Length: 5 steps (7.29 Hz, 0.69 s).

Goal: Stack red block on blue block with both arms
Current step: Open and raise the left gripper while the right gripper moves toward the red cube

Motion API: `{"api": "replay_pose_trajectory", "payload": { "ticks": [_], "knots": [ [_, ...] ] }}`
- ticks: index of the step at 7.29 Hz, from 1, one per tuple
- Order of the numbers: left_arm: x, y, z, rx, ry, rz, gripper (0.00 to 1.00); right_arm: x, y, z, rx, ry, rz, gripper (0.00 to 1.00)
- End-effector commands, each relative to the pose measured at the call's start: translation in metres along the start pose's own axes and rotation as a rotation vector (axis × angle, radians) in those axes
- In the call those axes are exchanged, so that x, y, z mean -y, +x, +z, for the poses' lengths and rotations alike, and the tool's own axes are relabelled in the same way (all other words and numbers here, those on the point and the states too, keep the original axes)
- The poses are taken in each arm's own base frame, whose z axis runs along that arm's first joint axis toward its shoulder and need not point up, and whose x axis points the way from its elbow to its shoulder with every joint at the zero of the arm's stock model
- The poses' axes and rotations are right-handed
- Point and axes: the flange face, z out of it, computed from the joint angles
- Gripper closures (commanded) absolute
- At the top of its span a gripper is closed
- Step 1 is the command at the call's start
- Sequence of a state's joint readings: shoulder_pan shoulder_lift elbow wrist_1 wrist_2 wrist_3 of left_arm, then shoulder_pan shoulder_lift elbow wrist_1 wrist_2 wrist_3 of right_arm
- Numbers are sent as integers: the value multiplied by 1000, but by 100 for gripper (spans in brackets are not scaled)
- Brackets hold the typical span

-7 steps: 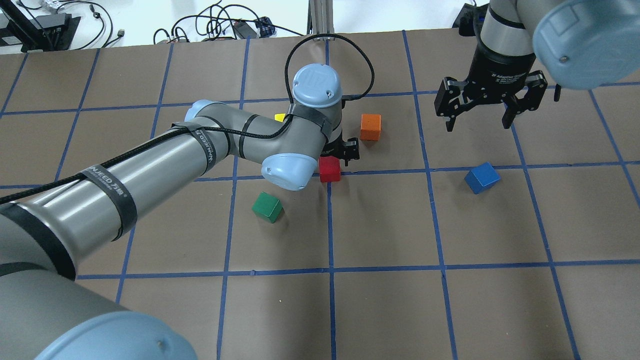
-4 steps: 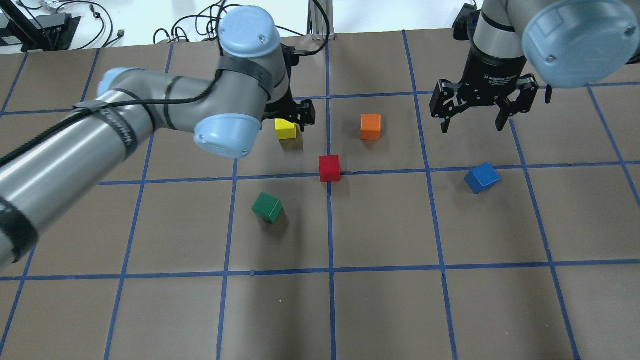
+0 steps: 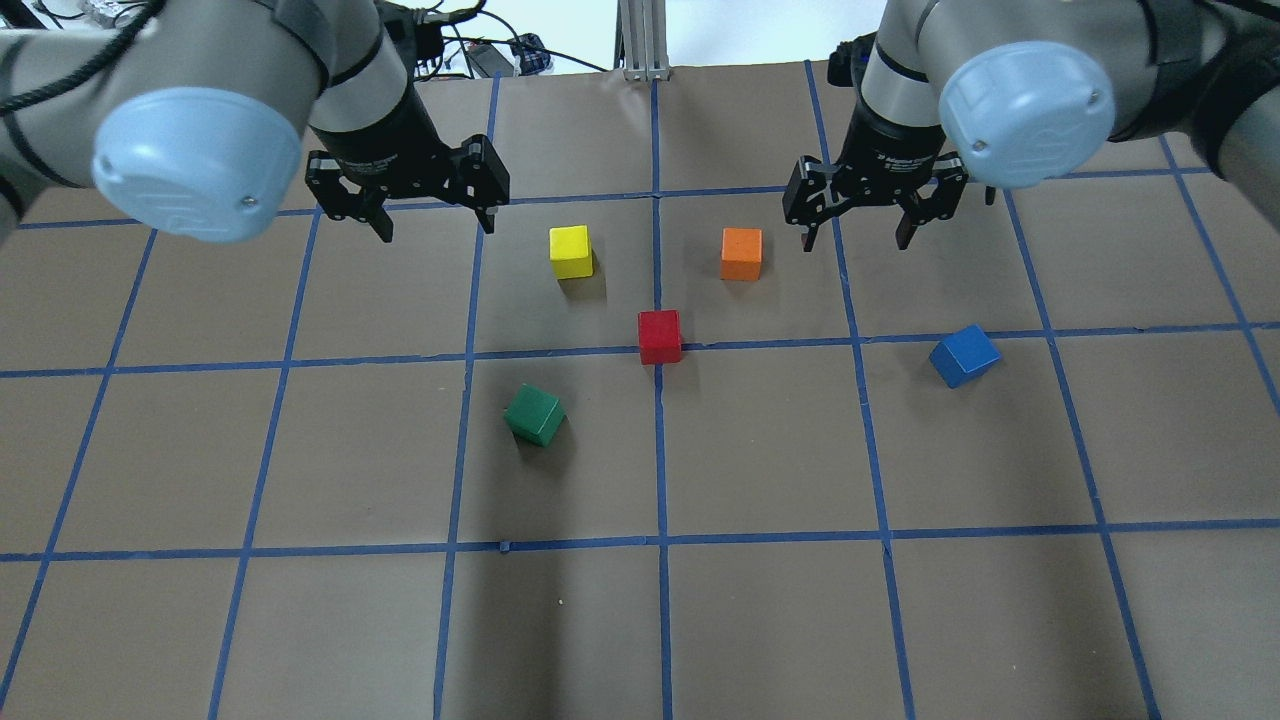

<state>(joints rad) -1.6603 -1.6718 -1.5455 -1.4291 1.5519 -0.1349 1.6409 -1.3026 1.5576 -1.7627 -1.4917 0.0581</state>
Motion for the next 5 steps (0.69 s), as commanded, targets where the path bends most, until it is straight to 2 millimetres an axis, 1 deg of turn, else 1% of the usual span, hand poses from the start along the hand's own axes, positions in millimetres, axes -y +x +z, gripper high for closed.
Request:
{"api": "replay_pose_trajectory", "payload": {
  "ticks": [1,2,3,4,5],
  "knots": [
    [-18,-25,-51,64,-2,-32,0,22,-44,38,55,63,-67,0],
    [-21,-25,-51,67,-10,-32,0,18,-68,51,56,63,-94,0],
    [-18,-28,-72,67,50,-38,0,23,-85,70,60,69,-24,0],
    [-22,-26,-97,67,105,-36,0,23,-106,87,63,77,36,0],
    [-30,-28,-106,67,103,-34,0,21,-118,102,50,62,22,0]
  ]
}}
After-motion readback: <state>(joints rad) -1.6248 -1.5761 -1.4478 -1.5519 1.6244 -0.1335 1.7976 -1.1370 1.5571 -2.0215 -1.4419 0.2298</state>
